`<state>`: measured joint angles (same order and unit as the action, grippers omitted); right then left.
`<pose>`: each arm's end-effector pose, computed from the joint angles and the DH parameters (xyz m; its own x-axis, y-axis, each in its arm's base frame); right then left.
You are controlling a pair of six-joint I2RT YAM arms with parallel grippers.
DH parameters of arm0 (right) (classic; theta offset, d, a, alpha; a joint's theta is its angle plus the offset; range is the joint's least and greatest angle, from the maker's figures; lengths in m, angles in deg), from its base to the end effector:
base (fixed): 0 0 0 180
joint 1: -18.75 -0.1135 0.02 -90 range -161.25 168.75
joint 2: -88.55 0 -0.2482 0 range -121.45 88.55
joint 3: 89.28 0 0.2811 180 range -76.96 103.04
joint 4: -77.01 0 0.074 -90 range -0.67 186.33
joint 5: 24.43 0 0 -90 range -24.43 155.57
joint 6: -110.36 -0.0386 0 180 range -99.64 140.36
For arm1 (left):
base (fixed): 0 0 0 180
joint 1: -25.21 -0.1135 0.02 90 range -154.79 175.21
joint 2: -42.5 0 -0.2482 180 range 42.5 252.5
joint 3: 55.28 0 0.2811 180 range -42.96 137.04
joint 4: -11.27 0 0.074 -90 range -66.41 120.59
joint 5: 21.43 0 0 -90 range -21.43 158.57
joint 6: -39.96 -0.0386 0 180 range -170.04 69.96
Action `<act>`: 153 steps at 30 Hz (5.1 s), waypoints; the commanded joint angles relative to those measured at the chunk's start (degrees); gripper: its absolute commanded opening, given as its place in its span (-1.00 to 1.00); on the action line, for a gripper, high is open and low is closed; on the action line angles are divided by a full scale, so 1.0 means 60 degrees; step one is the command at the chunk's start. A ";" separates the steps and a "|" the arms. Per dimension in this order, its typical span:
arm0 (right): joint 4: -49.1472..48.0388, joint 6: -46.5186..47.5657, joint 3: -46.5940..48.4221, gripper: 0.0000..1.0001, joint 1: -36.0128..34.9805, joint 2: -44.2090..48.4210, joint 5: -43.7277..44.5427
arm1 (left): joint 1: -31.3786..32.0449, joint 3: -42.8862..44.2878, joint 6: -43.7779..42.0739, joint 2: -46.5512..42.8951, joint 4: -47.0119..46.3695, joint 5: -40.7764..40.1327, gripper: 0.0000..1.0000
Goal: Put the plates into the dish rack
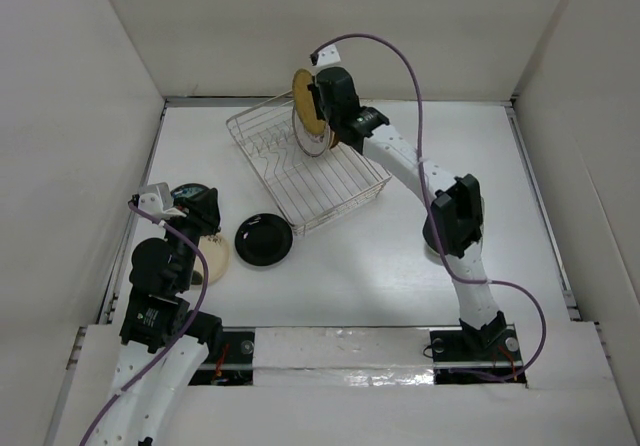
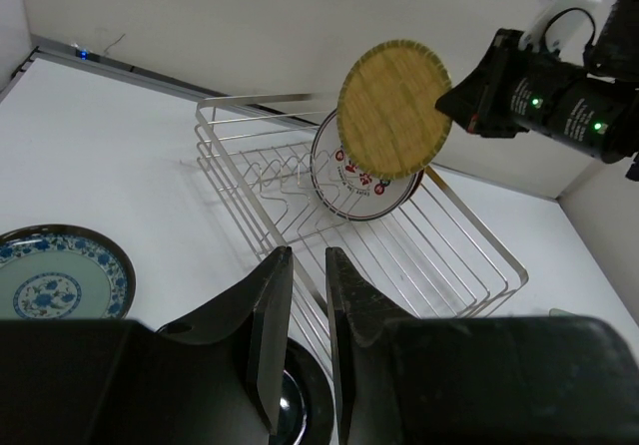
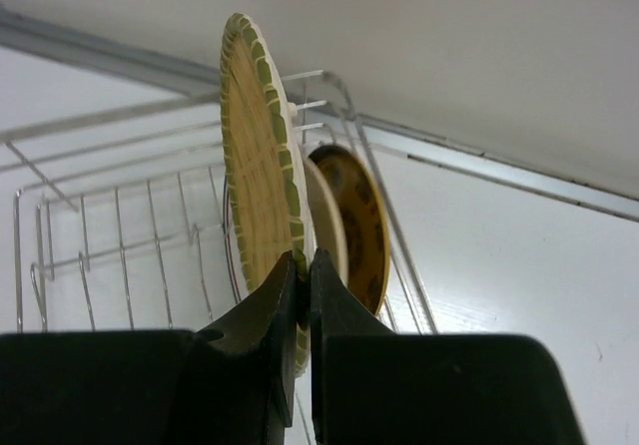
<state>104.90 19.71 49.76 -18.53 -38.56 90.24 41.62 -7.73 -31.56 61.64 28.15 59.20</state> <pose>0.4471 0.3201 0.3395 -0.2214 -0.1556 -0.9627 -0.2286 0.9680 -0.1039 0.1386 -0.0343 0.3510 0.1420 -0.3678 -0.9190 0.1800 0.9225 -0.3414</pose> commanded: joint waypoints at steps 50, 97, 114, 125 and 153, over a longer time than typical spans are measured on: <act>-0.3196 -0.5796 -1.6388 0.54 1.0886 0.9189 -0.6777 | 0.0225 -0.0070 -0.0048 -0.1211 -0.0305 0.0301 -0.64; 0.1401 -0.2149 -0.4267 -1.00 0.1556 0.5502 -0.1416 | 0.0225 -0.0070 -0.0048 -0.0714 -0.0379 0.0330 -0.64; 0.2165 -0.0011 0.3796 -1.00 -0.0451 -0.0947 0.1350 | 0.0225 -0.0055 -0.0077 -0.0318 -0.0408 0.0243 -0.64; 0.1010 0.2272 0.4017 -1.00 -0.1096 -0.1974 0.3095 | 0.0225 -0.0055 -0.0077 -0.0187 -0.0408 0.0243 -0.64; -0.0691 0.4956 0.3900 -1.00 -0.2166 -0.3761 0.5675 | 0.0225 -0.0040 -0.0062 -0.0025 -0.0393 0.0287 -0.64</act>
<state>104.75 45.96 72.23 -31.29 -60.57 119.24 42.75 -7.73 -31.54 60.94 28.15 60.60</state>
